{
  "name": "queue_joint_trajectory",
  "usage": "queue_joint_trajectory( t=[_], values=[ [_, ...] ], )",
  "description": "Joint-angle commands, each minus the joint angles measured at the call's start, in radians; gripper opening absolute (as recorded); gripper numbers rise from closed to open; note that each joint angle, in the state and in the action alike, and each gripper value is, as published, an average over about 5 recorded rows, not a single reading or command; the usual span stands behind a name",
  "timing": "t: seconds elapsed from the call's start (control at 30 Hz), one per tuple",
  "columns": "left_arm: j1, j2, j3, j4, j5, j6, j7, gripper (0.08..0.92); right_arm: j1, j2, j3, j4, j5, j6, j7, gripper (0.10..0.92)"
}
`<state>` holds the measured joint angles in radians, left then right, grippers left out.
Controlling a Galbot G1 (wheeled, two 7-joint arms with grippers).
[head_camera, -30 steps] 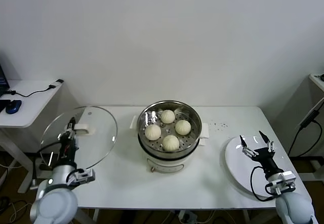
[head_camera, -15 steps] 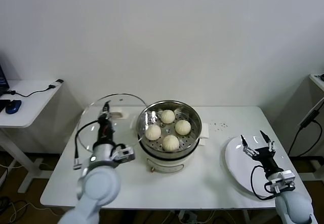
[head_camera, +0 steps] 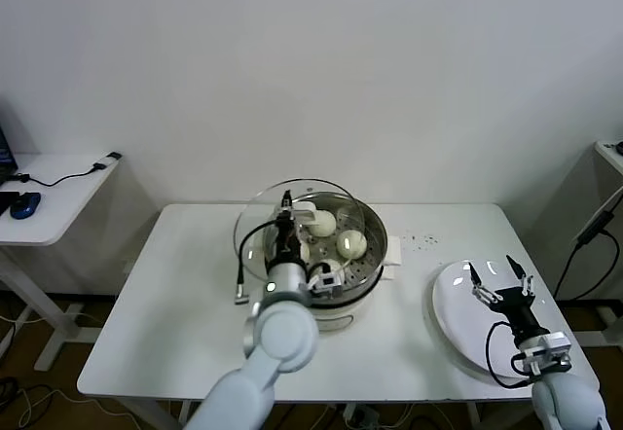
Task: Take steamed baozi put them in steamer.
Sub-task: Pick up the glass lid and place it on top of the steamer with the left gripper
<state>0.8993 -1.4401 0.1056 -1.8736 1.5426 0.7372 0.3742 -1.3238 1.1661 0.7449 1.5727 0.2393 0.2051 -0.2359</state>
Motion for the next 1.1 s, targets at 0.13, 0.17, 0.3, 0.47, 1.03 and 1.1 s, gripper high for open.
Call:
queue_joint_trajectory(
  t=[0.13,0.17,0.3,0.47,1.03,1.1],
  values=[
    [-0.066,-0.119,0.085,0.182,0.023,0.041,-0.053,0.150,0.002,0.010,0.005,-0.009,-0.008,0.005,-0.001,0.823],
    [-0.069,-0.121,0.084,0.191,0.024,0.040,-0.057,0.150,0.002,0.011,0.005,-0.009,-0.008,0.006,-0.001,0.823],
    [-0.074,-0.122,0.080,0.222,0.026,0.040,-0.062,0.150,0.000,0.012,0.008,-0.007,-0.008,0.006,-0.002,0.823],
    [-0.074,-0.117,0.076,0.244,0.022,0.041,-0.065,0.150,-0.001,0.011,0.014,-0.010,-0.008,0.007,-0.003,0.823],
    [-0.076,-0.111,0.065,0.276,0.035,0.034,-0.067,0.150,0.004,0.023,0.015,-0.010,-0.010,0.007,-0.005,0.823],
    [-0.076,-0.111,0.062,0.278,0.036,0.034,-0.067,0.150,0.004,0.024,0.015,-0.010,-0.010,0.007,-0.005,0.823]
  ],
)
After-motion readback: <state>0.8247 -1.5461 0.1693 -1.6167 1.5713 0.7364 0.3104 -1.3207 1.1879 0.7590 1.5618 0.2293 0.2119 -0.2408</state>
